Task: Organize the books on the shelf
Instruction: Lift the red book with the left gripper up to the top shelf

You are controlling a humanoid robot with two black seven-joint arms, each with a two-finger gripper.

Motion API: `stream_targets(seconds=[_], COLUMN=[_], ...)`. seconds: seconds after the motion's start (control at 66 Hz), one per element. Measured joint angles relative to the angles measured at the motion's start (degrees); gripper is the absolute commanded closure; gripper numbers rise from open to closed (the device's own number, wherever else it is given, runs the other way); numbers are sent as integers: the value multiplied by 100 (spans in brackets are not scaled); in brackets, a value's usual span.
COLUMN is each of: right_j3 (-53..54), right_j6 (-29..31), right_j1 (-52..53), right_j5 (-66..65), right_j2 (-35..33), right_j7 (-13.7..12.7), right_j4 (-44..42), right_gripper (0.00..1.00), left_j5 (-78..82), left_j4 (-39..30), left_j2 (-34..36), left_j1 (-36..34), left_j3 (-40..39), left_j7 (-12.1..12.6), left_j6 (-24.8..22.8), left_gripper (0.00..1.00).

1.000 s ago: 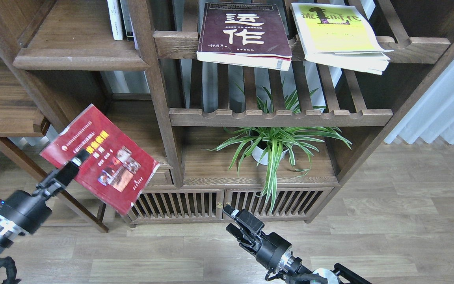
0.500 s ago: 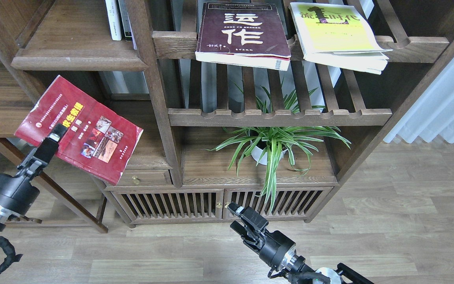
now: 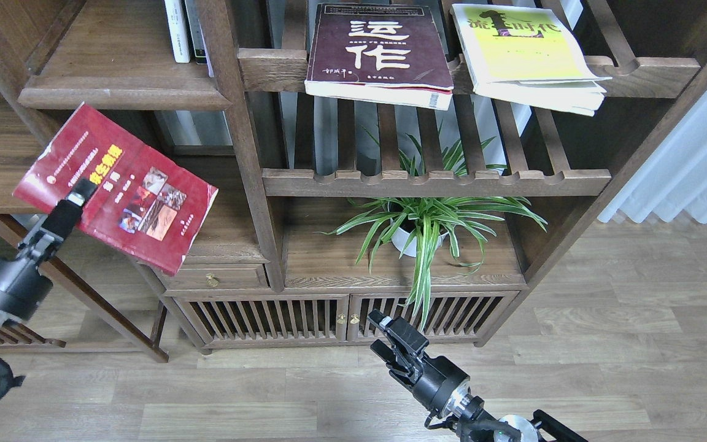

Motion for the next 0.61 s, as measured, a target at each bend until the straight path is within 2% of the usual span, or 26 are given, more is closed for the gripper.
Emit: stream_targets(seconds=[0.258, 0.606], right_j3=[-7, -7], right_j6=[0, 0], right_j1=[-95, -122], right_j5=[-7, 0], right_j2=[0, 0], right_j7=[-8, -8], right_j4=[-2, 3], right_gripper=[0, 0], left_j5=[-655, -675], left_j4=[9, 27], left_j2=[786, 1505], left_j1=[-919, -1610], left_j3=[-18, 86], left_j7=[31, 53], left_j6=[0, 0], left_gripper=[95, 94])
